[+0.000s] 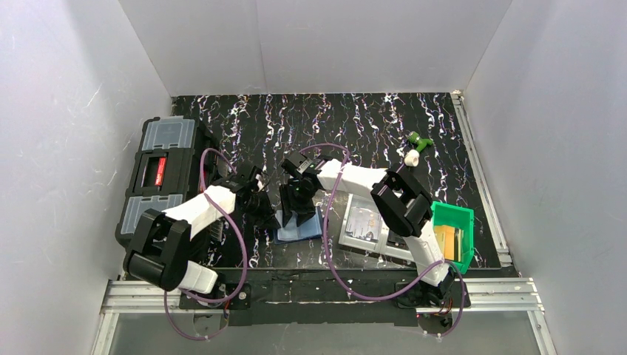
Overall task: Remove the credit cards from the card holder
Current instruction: Remove the credit card from the card holder.
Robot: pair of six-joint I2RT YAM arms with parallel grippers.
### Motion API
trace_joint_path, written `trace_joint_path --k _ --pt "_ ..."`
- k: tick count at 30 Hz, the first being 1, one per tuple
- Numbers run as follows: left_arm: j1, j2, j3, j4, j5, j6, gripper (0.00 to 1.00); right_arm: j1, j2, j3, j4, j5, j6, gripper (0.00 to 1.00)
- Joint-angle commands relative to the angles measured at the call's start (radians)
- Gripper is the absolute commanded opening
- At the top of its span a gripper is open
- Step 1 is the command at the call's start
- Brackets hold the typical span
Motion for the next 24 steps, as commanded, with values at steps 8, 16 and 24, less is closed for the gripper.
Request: trace_joint_path --k 8,16,24 --pt "-0.015 -0.096 0.031 -0.019 0.042 0.015 0.00 -0.012 -0.020 -0.048 0.112 -0.150 0.032 0.70" --pt "-0.043 -0.091 0.065 -0.047 0.034 0.007 0.00 -0.056 -0.063 -0.146 0.240 -0.225 0.097 0.82" --pt "-0.085 -0.055 0.099 -0.042 0.032 0.002 0.00 -0.081 -0.089 -0.204 0.317 -0.262 0.137 0.87"
